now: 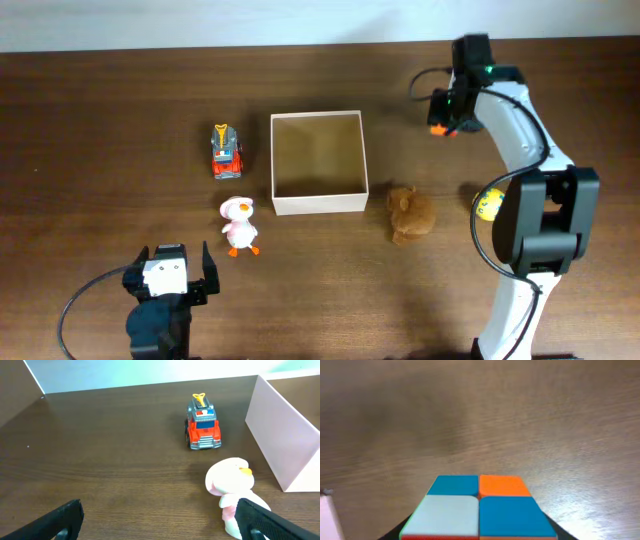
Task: Pack container
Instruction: 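Lift the puzzle cube with the right gripper, then carry the puzzle cube left over the white box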
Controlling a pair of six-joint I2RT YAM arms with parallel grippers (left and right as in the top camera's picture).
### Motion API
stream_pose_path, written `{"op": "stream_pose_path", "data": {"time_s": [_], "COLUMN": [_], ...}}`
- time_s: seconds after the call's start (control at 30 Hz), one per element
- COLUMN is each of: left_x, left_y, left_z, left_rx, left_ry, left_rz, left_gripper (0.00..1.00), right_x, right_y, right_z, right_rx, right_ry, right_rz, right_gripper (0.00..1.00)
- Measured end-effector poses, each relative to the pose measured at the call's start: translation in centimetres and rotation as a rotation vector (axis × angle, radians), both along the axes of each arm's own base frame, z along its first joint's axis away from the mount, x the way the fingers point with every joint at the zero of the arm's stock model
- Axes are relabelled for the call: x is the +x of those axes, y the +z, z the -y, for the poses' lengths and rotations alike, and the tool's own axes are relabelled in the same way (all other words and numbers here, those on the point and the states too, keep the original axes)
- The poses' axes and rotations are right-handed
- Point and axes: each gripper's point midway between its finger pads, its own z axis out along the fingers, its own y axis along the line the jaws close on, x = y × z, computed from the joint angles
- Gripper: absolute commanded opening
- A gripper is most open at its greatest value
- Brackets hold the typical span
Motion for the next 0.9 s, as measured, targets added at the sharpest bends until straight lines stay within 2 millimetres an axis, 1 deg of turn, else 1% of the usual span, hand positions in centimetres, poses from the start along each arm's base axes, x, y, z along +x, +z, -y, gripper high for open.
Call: {"op": "stream_pose_path", "data": {"time_s": [0.1,0.2,0.33,0.43,0.57,0.77,0.9], "left_x": [0.0,0.0,0.0,0.0,0.0,0.0,0.0], "left_y": [0.0,0.0,0.0,0.0,0.0,0.0,0.0], "left_z": [0.0,0.0,0.0,0.0,0.0,0.0,0.0], "left_rx": [0.0,0.0,0.0,0.0,0.0,0.0,0.0], "left_ry": [0.0,0.0,0.0,0.0,0.0,0.0,0.0], "left_rz": [0.0,0.0,0.0,0.0,0.0,0.0,0.0], "left_gripper": [0.99,0.99,0.99,0.99,0.99,0.99,0.99], "right_x": [0.9,1.7,2.2,2.2,1.9,0.7,-0.1], "right_y": [2.5,4.9,7.7,9.1,10.0,10.0,9.9], "right_z": [-0.5,-1.8,-4.6,-6.9,-10.0,-14.4,-16.9], "right_rx": [0.001,0.0,0.005,0.01,0.017,0.023,0.026], "right_ry": [0.01,0.033,0.084,0.126,0.185,0.269,0.318], "right_rz": [0.04,0.08,0.127,0.155,0.173,0.167,0.164], "right_gripper": [0.52,0.52,0.52,0.52,0.52,0.52,0.51]}}
